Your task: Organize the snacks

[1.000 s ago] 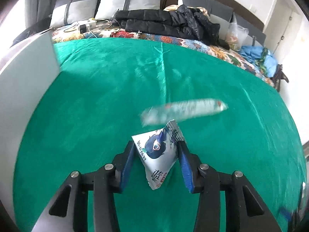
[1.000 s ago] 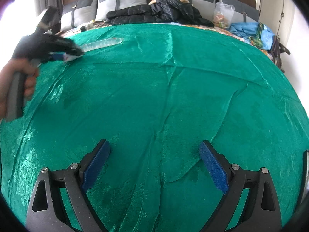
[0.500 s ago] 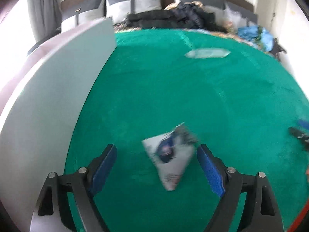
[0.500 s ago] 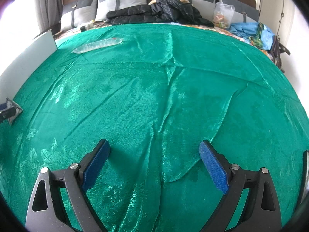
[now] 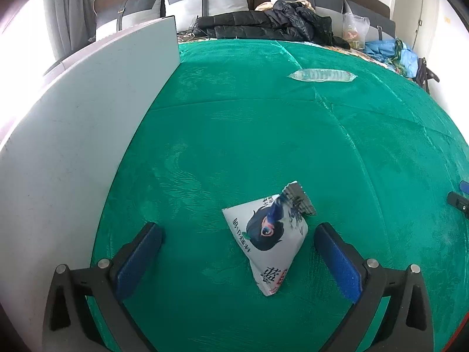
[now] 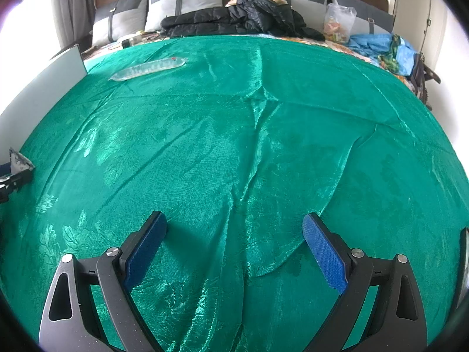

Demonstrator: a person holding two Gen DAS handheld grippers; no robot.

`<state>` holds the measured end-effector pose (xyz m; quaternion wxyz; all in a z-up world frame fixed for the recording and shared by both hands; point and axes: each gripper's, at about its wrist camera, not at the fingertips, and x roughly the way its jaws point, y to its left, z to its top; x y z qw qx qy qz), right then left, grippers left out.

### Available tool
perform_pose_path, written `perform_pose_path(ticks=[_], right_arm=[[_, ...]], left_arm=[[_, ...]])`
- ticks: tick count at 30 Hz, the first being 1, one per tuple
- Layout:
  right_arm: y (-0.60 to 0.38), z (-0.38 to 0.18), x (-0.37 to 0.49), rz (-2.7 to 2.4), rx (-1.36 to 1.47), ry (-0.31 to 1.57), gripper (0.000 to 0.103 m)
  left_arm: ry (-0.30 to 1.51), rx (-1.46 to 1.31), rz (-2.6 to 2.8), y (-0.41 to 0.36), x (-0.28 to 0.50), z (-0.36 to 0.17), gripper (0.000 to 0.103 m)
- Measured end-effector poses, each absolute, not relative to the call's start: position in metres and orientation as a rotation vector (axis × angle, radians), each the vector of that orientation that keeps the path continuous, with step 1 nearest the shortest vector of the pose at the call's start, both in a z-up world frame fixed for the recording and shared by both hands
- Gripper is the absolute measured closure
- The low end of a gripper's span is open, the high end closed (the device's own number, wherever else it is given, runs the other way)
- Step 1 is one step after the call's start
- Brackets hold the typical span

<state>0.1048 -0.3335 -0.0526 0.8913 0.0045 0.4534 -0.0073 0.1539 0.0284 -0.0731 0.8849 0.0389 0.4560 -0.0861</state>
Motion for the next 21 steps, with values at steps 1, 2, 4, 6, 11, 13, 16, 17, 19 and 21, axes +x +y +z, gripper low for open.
perform_pose_path(ticks=[1,2,4,6,11,13,16,17,19,21], right_arm=[[-0.334,-0.053,0.105,-0.015,0.010,0.941,0.007],[-0.333,-0.052,0.105,-0.014,0.010,0.941,0.007],[-0.333,-0.053,0.105,-0.015,0.009,0.941,0.007],[-0.333,-0.053,0.105,-0.016,0.009,0.941,0.007],[-0.332,-0.053,0.102,-0.049,0.026,0.944,0.007],[-0.330,-0.050,0.110,-0.045,0.025,0.990,0.008],[-0.322,-0.037,0.146,0.036,0.044,1.046,0.011],[-0.321,-0.030,0.161,0.050,0.092,1.051,0.011],[-0.315,-0.016,0.203,0.073,0.280,1.074,0.011],[-0.305,-0.017,0.246,0.101,0.457,1.140,0.011]], left_arm=[[0.949,0.081,-0.179,0.028,0.154,-0.073,0.000],[0.949,0.081,-0.179,0.028,0.154,-0.073,0.000],[0.949,0.081,-0.179,0.028,0.154,-0.073,0.000],[0.949,0.081,-0.179,0.028,0.154,-0.073,0.000],[0.948,0.081,-0.179,0.028,0.154,-0.073,0.000],[0.949,0.080,-0.180,0.029,0.154,-0.073,0.000],[0.948,0.081,-0.180,0.029,0.154,-0.073,0.000],[0.949,0.081,-0.179,0.026,0.156,-0.073,0.000],[0.949,0.081,-0.179,0.026,0.155,-0.073,0.000],[0.949,0.081,-0.180,0.026,0.155,-0.073,0.000]])
